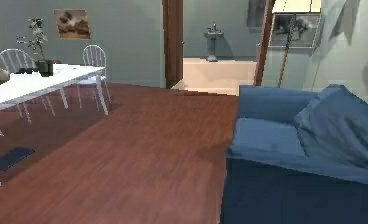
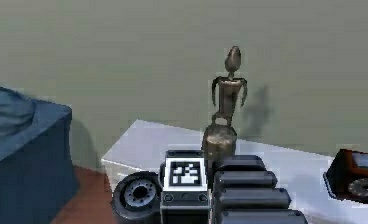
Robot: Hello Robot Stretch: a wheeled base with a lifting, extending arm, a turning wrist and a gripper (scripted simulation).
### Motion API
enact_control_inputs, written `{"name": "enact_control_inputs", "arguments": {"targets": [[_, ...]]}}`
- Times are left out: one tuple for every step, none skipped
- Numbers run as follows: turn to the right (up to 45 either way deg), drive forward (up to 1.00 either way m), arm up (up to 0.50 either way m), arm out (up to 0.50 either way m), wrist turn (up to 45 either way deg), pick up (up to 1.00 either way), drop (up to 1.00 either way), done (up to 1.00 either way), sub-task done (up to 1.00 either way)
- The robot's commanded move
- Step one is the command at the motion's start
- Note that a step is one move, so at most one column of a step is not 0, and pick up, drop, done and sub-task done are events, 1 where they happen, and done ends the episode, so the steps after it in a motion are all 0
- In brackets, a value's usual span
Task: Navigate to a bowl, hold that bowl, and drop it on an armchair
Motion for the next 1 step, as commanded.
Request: {"name": "enact_control_inputs", "arguments": {"targets": [[-6.0,0.0,0.0,0.0,0.0,0.0,0.0,0.0,0.0]]}}
